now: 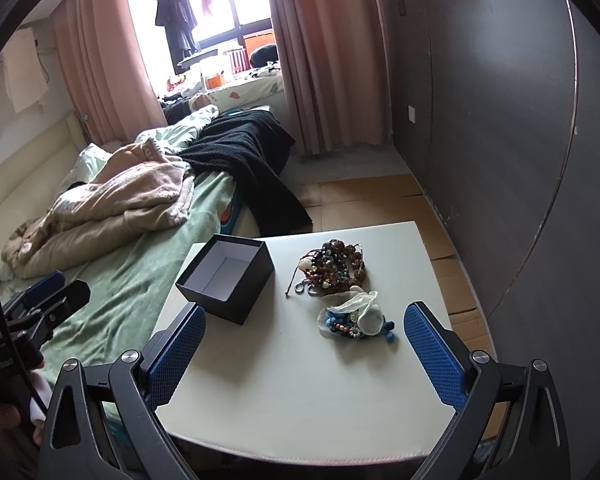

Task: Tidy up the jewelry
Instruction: 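Move the left gripper toward the blue beaded bracelet beside the pile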

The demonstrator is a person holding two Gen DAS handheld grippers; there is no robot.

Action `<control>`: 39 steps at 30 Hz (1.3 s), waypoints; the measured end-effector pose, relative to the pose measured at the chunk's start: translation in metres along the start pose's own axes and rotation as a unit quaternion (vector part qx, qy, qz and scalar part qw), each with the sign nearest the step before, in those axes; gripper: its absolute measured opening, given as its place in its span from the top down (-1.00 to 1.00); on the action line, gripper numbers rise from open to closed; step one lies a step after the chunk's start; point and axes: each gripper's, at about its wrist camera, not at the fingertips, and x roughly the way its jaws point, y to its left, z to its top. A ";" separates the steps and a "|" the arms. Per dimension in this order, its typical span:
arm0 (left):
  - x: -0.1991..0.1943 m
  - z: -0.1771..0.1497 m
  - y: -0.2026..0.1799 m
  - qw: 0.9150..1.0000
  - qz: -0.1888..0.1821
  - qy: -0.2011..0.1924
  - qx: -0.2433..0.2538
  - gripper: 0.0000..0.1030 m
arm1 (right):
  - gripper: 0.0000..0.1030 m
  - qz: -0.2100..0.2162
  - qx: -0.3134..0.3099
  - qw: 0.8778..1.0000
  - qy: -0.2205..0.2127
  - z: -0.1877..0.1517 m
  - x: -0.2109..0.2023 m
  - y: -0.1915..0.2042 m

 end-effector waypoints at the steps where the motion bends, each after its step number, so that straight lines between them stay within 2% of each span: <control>1: 0.000 0.000 0.000 1.000 0.000 0.000 0.000 -0.99 | -0.95 0.000 -0.001 1.000 0.000 0.000 0.000 0.000; 39: -0.001 -0.008 -0.020 1.000 -0.027 0.003 0.009 -0.99 | -0.95 -0.004 0.017 1.000 -0.006 -0.001 -0.008 -0.007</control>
